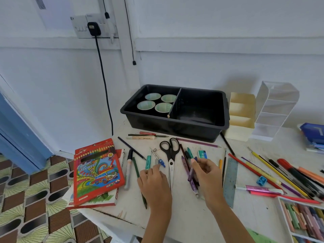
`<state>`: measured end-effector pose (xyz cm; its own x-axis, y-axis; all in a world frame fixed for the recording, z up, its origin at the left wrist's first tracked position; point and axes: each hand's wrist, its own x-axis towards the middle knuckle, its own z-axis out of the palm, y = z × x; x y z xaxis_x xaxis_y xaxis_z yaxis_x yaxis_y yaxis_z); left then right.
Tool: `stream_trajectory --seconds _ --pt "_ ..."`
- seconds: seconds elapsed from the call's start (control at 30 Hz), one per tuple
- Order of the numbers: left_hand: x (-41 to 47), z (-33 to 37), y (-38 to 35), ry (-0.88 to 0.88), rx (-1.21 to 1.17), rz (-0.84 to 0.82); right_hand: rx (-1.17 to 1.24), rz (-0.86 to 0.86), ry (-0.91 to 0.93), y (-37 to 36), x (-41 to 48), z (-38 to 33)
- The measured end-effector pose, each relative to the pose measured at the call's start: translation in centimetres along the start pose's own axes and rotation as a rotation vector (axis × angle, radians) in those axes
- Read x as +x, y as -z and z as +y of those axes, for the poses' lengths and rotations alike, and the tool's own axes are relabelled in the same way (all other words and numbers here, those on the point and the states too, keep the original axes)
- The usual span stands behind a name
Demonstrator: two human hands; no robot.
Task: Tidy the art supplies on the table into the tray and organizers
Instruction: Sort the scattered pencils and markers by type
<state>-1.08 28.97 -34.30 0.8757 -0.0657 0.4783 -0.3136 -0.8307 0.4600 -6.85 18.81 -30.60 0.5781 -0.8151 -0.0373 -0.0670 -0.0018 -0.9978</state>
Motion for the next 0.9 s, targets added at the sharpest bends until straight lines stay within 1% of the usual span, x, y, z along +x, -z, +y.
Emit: stream_trajectory --seconds 0.07,0.17,0.23,0.33,0.4,0.53,0.67,0.83,0.9 --pt "-0.2 0.3 0.2 -0.004 -0.093 0.055 -0.015 0.013 -0.014 0.5 0.0 -0.1" --pt "-0.6 1.8 0.7 -0.045 -0.313 0.086 -0.024 0.024 -0.039 1.6 0.1 -0.1" --pt "-0.9 3.6 1.6 -0.038 -0.447 0.068 0.0 0.019 -0.053 2.5 0.0 -0.2" --pt "-2.0 6.4 3.1 0.064 -0.696 -0.016 -0.009 -0.003 -0.043 4.4 -0.4 -0.3" --pt "-3.0 8.0 3.5 0.102 -0.811 -0.052 -0.004 -0.018 -0.024 6.0 -0.8 -0.4" --pt "-5.2 10.6 3.9 0.193 -0.945 -0.13 0.063 -0.045 -0.035 10.2 -1.7 -0.5" --pt "-8.3 13.1 4.1 0.23 -1.072 -0.264 0.07 -0.063 -0.041 14.9 -2.6 -0.7" --pt "-12.8 16.5 4.8 0.294 -1.171 -0.417 0.083 -0.048 -0.011 20.9 -4.3 -0.7" --pt "-14.7 17.5 4.9 0.295 -1.174 -0.465 0.07 -0.026 -0.005 23.1 -5.0 -0.5"
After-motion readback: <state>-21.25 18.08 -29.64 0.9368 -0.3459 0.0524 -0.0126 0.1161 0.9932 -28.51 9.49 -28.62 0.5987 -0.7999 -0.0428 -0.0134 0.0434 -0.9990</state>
